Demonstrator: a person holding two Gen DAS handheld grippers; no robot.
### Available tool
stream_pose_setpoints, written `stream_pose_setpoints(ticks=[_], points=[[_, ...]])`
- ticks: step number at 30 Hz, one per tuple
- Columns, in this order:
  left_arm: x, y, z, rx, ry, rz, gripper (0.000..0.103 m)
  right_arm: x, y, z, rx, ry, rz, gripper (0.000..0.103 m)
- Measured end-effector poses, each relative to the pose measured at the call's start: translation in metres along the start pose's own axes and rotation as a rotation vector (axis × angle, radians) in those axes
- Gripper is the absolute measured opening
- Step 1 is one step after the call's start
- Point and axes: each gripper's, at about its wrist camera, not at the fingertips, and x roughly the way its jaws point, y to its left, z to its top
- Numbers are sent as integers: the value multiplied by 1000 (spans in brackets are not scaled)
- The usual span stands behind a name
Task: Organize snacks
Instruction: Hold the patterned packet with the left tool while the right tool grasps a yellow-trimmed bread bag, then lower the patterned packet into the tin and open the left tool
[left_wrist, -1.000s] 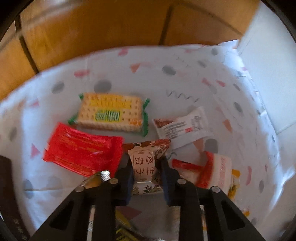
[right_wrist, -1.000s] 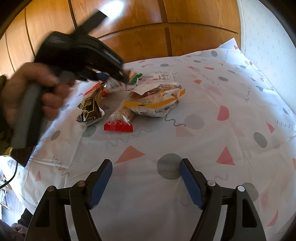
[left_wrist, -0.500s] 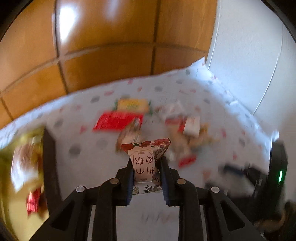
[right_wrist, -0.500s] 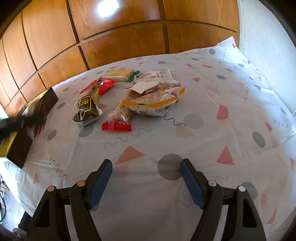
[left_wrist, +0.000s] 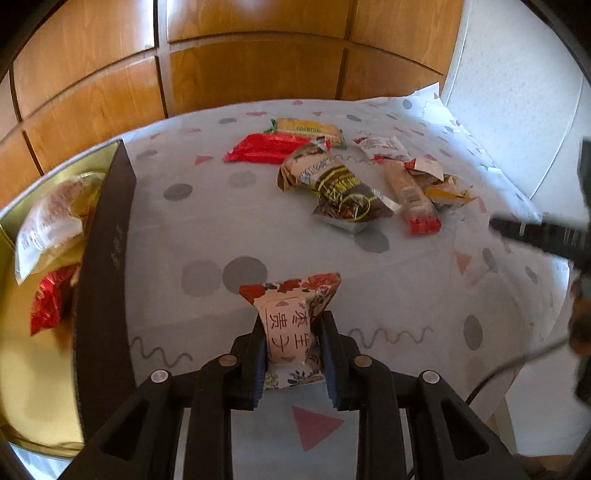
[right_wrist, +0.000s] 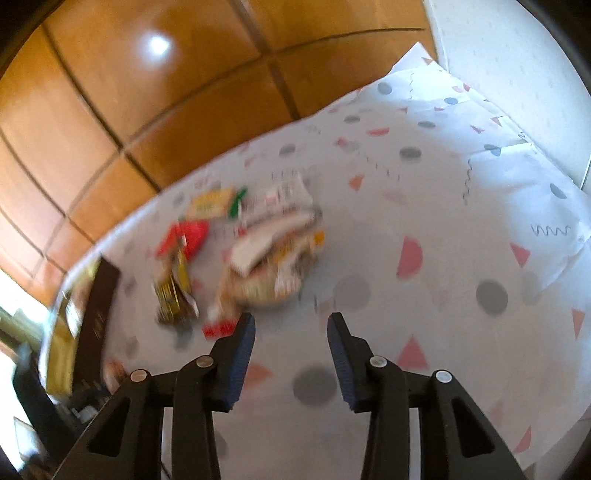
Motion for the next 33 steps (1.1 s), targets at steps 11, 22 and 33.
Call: stream_pose_setpoints(ticks=[11, 22, 33], points=[[-2, 1, -3, 5, -28, -2, 26, 81, 32, 47, -145, 220, -59, 42], [0, 3, -3, -4, -34, -11, 28, 79, 19, 27, -207, 195, -145, 34], [0, 4, -3, -12, -43, -6, 28, 43, -3, -16, -176, 94, -105, 35]])
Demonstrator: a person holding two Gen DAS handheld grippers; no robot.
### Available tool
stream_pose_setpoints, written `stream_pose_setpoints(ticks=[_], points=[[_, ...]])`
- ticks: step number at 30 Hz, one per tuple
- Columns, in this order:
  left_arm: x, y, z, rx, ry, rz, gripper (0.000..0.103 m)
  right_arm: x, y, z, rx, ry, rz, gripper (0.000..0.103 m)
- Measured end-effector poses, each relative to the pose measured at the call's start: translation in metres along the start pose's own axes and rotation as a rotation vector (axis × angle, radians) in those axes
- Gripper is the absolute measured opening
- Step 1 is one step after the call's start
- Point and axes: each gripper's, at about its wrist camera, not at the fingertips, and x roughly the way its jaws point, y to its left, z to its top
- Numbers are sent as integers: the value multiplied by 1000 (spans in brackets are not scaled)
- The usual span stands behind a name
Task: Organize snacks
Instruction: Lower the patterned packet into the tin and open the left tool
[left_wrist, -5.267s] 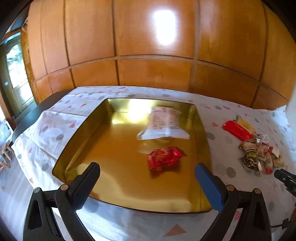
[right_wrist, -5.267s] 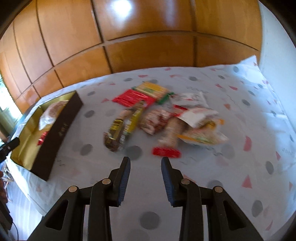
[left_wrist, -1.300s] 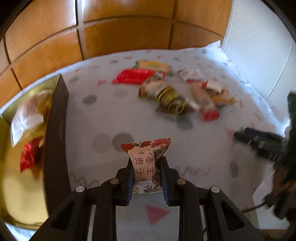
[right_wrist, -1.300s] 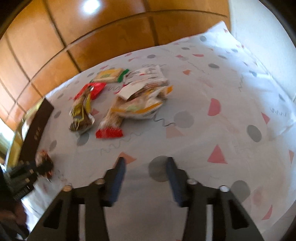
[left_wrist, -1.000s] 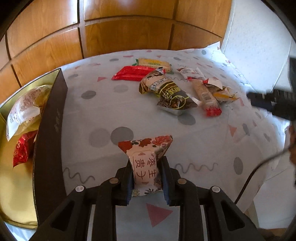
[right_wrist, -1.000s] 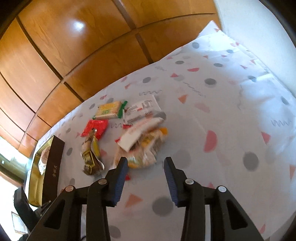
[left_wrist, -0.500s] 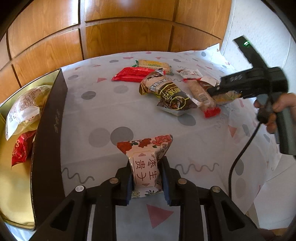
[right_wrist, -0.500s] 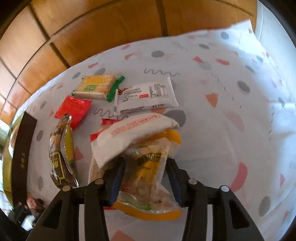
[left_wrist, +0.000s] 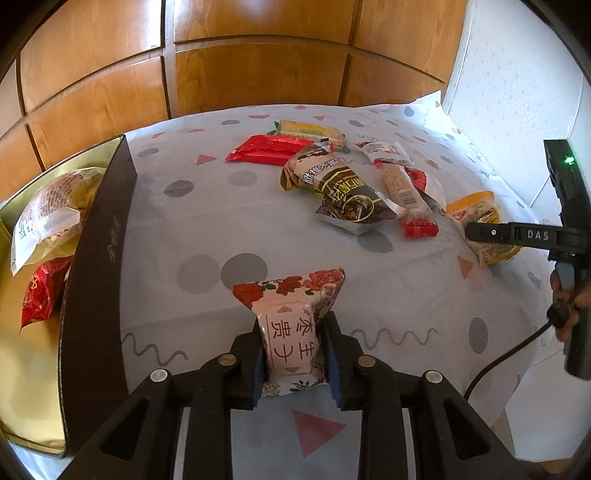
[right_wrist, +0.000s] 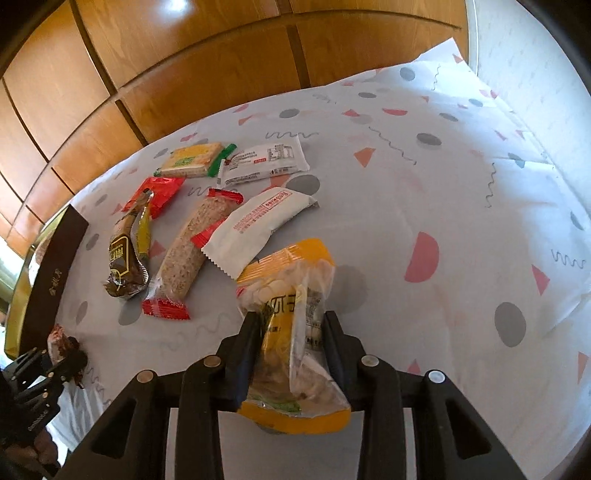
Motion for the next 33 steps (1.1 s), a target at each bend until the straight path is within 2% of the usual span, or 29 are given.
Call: stream_pose_setpoints(ticks=[8, 13, 16, 19, 21, 24, 27, 30, 32, 33], points=[[-7, 7, 8, -26, 6, -36, 25, 0, 6, -4, -28, -42, -28, 35], [-49, 24, 27, -83, -96, -95, 25, 0, 6, -4, -35, -49, -25, 35], [-77, 51, 38, -160, -167, -84, 25, 0, 6, -5, -32, -54, -24, 35], [-95, 86, 41, -248, -196, -39, 25, -1, 6, -6, -28, -63, -21, 35], [-101, 107, 39, -299, -196, -25, 25, -2, 6, -6, -26, -66, -20, 35], [-99, 129, 29, -333, -171, 34, 25, -2, 6, -6, -28, -66, -23, 35], [-87, 139, 16, -351, -103, 54, 26, -2, 6, -5, -28, -67, -24, 35], [-78, 141, 4, -359, -72, 67, 26, -2, 6, -5, -25, -69, -24, 35], [-75, 141, -1, -368, -58, 72, 31, -2, 6, -5, -22, -71, -24, 35], [-73, 142, -3, -376, -46, 70, 40, -2, 6, -5, -21, -72, -24, 35]])
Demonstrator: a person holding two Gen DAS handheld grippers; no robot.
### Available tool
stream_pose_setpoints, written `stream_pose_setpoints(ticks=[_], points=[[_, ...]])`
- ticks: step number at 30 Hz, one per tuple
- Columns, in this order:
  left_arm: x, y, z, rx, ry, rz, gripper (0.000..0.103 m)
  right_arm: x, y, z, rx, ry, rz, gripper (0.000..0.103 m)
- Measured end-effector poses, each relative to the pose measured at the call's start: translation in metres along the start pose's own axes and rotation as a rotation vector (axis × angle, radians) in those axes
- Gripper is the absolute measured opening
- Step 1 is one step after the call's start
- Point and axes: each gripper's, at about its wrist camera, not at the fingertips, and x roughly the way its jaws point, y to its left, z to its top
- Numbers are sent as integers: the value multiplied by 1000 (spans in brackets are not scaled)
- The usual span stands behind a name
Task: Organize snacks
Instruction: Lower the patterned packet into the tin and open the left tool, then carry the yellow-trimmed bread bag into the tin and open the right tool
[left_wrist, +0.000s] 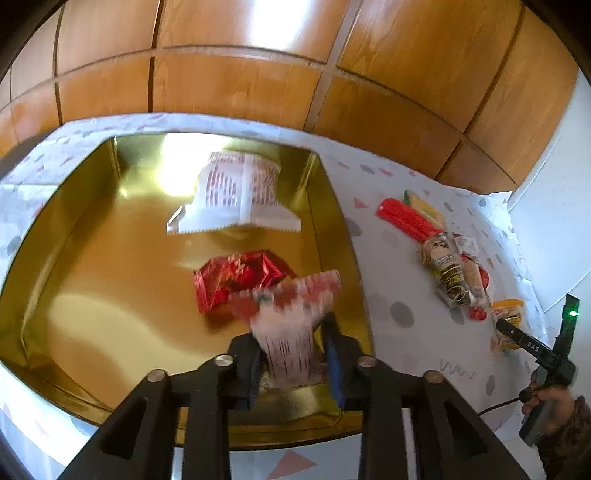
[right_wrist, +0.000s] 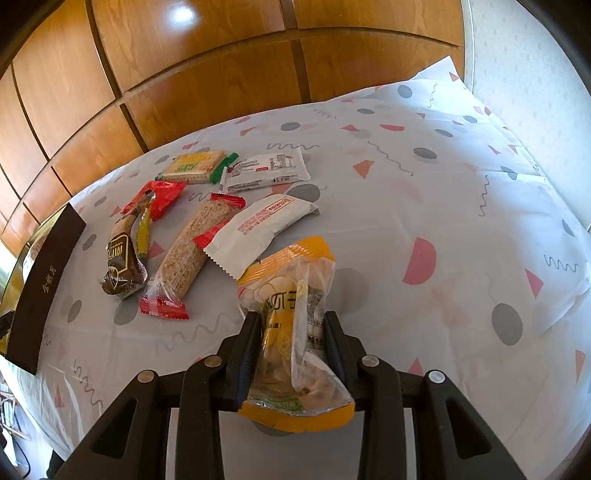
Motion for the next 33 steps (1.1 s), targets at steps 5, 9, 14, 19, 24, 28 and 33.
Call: stream_pose_setpoints(ticks=[5, 9, 14, 19, 24, 28, 33], points=[[-5, 2, -1, -9, -21, 21, 62, 0, 0, -1, 10, -1, -4, 35], [-11, 10, 0, -44, -53, 158, 62, -4, -1, -2, 42, -6, -27, 34], [-22, 9, -3, -21, -119, 315, 64, -14, -5, -4, 69, -14, -91, 32], [-31, 14, -4, -23, -146, 344, 74, -41, -15, 1, 101, -74, -143, 29], [-31, 17, -4, -40, -141, 342, 77, -68, -3, 15, 82, -137, -88, 29], [-32, 17, -5, -46, -142, 333, 77, -69, 42, 25, -10, -104, 95, 29], [-32, 19, -6, -50, -139, 339, 83, -55, 121, 28, -165, -17, 298, 29]])
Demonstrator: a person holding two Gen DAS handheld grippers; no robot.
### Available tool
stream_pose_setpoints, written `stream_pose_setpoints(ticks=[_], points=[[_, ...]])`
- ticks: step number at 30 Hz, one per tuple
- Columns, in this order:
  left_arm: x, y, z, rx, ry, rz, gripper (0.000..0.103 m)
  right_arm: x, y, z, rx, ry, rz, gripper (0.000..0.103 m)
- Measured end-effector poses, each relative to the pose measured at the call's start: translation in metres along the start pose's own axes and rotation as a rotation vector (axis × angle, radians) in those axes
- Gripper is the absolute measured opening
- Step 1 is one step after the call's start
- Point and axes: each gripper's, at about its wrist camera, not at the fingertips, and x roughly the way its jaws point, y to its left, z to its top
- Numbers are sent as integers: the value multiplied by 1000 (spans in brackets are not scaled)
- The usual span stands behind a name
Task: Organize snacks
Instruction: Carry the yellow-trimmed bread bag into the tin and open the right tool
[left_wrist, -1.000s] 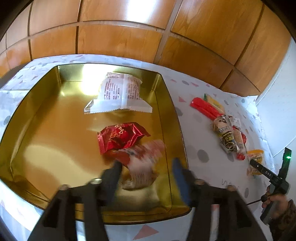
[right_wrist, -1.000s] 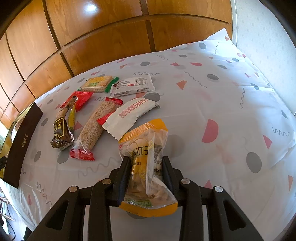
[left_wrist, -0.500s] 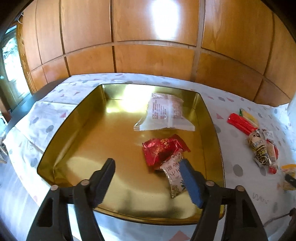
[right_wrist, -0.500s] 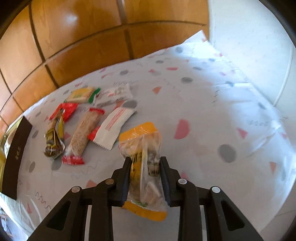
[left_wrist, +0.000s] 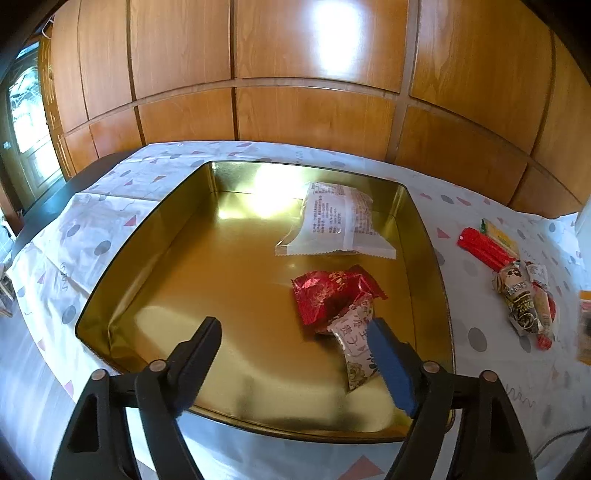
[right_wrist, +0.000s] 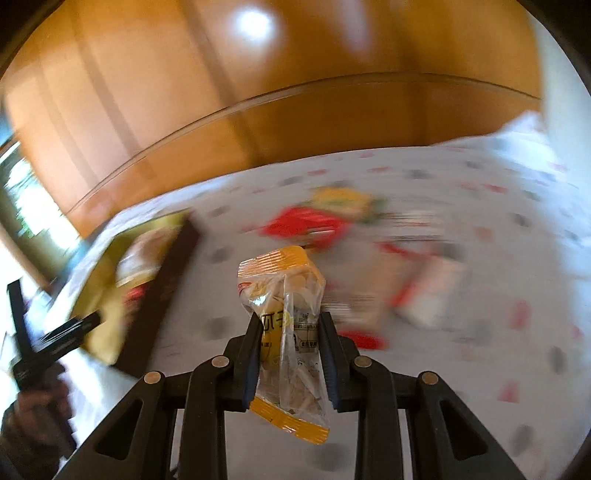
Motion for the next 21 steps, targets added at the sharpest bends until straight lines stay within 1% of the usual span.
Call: stream_pose_setpoints(ticks=[2, 3, 6, 8, 10, 12, 14, 15, 16, 18, 21], points=[[-1, 3, -1, -7, 0, 3, 83, 14, 29, 2, -50, 29, 64, 29], [-1, 4, -1, -10, 0, 6, 83, 23, 45, 5, -73, 51, 110, 29], [-2, 11, -1, -25, -6, 14, 83, 43, 85, 10, -114, 95, 196, 29], [-3, 16, -1, -34, -10, 22, 83, 54, 108, 17, -127, 117, 245, 29], [-4, 21, -1, -42, -18, 32, 83, 63, 126, 23, -136, 131, 274, 29], [-5, 28, 0, -56, -30, 50, 83, 75, 145, 31, -132, 139, 290, 29], [-6, 36, 0, -74, -36, 65, 83, 90, 159, 38, -122, 142, 306, 31], [-6, 40, 0, -85, -37, 72, 83, 99, 164, 40, -112, 152, 301, 33], [-6, 45, 0, -99, -36, 79, 83, 101, 168, 40, -103, 165, 302, 38], [-5, 54, -3, -125, -32, 88, 83, 115, 173, 39, -90, 208, 308, 40], [-4, 61, -5, -136, -21, 97, 83, 122, 176, 30, -96, 216, 263, 41]])
